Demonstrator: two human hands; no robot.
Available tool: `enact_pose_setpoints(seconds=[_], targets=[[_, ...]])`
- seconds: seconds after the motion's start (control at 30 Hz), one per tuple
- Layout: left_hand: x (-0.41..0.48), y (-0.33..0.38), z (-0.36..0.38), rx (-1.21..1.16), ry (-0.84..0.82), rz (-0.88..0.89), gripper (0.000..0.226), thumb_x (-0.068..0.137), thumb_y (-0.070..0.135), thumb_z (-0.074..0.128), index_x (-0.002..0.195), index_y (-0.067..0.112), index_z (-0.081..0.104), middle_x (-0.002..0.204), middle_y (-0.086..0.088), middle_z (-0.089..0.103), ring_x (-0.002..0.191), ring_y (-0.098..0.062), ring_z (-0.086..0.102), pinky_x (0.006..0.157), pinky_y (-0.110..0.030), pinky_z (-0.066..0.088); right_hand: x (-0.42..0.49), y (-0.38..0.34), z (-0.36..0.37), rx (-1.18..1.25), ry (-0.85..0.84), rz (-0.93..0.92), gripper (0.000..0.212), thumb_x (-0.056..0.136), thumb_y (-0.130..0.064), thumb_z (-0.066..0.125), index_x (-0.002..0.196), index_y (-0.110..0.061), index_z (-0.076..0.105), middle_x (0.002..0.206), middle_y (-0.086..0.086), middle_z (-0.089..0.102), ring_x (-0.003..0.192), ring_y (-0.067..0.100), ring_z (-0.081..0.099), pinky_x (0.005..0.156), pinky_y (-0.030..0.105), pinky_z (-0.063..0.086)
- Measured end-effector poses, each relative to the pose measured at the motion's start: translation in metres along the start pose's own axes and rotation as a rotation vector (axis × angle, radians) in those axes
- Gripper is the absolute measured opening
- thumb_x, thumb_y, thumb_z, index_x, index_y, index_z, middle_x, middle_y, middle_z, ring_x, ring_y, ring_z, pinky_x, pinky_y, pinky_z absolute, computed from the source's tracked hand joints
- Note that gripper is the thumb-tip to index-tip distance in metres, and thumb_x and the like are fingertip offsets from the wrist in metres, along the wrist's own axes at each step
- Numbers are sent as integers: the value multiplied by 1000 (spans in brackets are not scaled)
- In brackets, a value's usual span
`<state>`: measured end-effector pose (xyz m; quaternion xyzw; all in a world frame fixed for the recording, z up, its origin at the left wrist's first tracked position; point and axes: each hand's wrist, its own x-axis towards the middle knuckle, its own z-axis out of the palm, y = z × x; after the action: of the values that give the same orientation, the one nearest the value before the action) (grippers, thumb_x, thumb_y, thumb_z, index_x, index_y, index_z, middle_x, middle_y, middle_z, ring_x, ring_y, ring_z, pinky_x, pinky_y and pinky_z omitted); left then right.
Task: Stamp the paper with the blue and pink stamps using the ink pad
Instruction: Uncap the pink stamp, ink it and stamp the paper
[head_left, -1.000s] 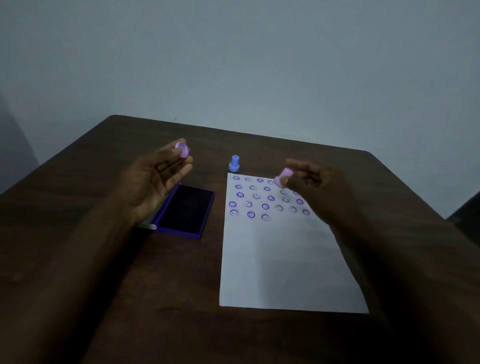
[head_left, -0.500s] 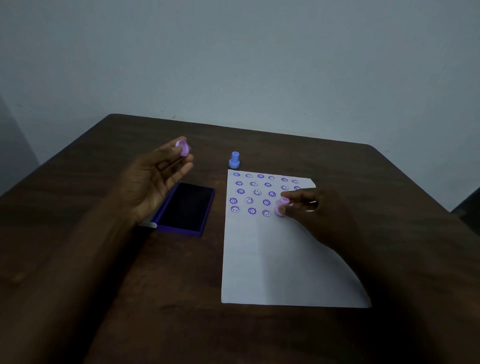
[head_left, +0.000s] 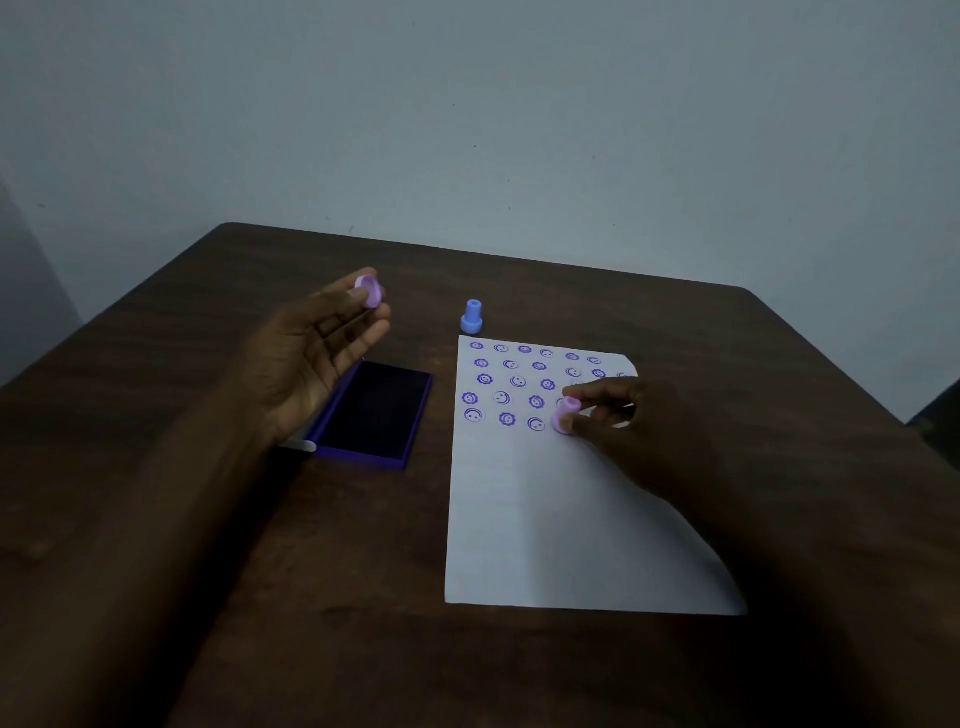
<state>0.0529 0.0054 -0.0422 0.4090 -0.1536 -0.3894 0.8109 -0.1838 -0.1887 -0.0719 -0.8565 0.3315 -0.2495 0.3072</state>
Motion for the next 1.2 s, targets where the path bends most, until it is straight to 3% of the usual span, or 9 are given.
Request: enact_pose_setpoints(seconds=[0.1,0.17,0.27,0.43,0.6,0.73,0.83,1.1,1.2], targets=[[0,0,0,0,-6,-2,23,94,6,59,112,14,72,92,-2,82,81,-9,78,70,-18,62,1,-2,1,-46,-9,-36,15,80,-32,81,94,-28,77,62,-12,66,48,5,46,59,23,39],[0,0,0,2,-8,-5,25,93,6,61,113,13,72,92,-2,82,82,-9,78,71,-18,62,1,-4,1,-93,-28,-57,13,82,-30,79,95,-26,77,56,-25,64,48,-3,50,54,10,33],[0,0,2,0,-14,-12,33,81,8,67,114,14,71,92,-2,82,82,-9,78,71,-18,62,1,-6,-2,-130,-45,-77,12,84,-29,78,94,-22,77,38,-39,46,50,-24,48,51,0,34],[-1,-1,2,7,-22,-8,39,72,11,69,111,14,72,92,-2,82,82,-9,78,69,-18,62,4,-9,-6,-113,-56,-51,17,81,-29,81,94,-19,80,45,-28,53,53,-23,50,53,-1,35],[0,-3,2,24,-3,-14,23,95,6,60,112,13,72,94,-2,81,83,-9,78,69,-18,61,4,-10,-5,-160,-60,-44,15,81,-32,80,93,-23,79,73,-19,69,57,-26,49,57,-4,34],[0,-3,2,21,-5,-7,22,94,6,60,111,13,72,92,-2,82,82,-9,78,68,-17,61,5,-10,-5,-138,-64,-51,13,82,-28,80,92,-19,80,68,-24,63,55,-25,50,55,-3,35],[1,-3,2,11,-7,-9,22,93,6,61,110,13,73,93,-2,82,83,-9,78,69,-18,61,6,-9,-4,-130,-78,-55,15,82,-28,80,94,-18,80,74,-15,69,51,-23,50,54,-2,36],[0,-1,1,-5,-18,-7,34,80,8,68,113,13,72,95,-4,82,84,-10,78,70,-18,62,7,-7,-4,-135,-79,-77,17,81,-30,80,94,-20,80,80,-10,74,54,-20,52,55,-1,36],[0,0,-1,-26,-17,-8,36,78,8,69,114,13,72,96,-4,82,85,-11,78,70,-19,62,7,-5,-5,-150,-96,-65,19,81,-34,80,96,-23,79,80,-16,72,55,-22,51,55,-2,35]])
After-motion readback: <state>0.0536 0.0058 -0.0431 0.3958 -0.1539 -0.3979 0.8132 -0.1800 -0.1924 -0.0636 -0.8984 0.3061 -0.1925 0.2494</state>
